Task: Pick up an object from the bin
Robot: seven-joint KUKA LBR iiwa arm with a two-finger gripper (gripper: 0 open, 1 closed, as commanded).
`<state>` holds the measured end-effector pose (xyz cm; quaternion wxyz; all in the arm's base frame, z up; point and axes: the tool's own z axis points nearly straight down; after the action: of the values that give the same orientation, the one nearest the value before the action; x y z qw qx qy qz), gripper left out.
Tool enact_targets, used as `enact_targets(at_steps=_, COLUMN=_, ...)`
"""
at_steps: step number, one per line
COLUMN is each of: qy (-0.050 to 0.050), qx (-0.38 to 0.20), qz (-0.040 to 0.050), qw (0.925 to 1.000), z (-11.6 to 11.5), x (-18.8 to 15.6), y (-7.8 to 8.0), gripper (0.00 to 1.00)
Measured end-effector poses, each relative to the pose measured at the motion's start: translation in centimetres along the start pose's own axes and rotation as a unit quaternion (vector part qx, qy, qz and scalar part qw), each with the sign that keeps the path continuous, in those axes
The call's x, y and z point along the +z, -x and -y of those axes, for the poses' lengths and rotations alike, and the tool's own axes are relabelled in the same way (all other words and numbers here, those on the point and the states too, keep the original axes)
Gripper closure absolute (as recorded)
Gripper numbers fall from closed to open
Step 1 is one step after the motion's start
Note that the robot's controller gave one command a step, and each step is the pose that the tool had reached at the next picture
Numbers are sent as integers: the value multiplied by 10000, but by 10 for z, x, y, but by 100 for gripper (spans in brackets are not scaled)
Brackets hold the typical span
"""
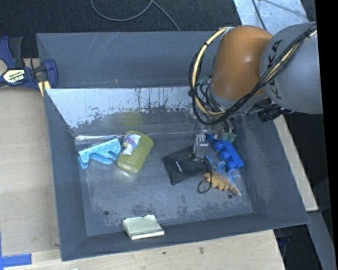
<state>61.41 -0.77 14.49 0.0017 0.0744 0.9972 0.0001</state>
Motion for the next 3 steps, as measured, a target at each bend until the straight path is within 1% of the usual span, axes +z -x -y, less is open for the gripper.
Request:
enact_targets(at_steps=1, qy=-1, qx=-737, qz=8, qw=9973, z=6, x=47, y=6, gripper=0)
enact_targets(at_steps=2, qy=2, qx=-750, qz=7, qw=9972, z=12, x=62, y=-5, gripper=0)
enact_targets(at_steps=3, qy=4, qx=487, qz=23, qw=9988, z=15, x=68, y=-3, gripper=0)
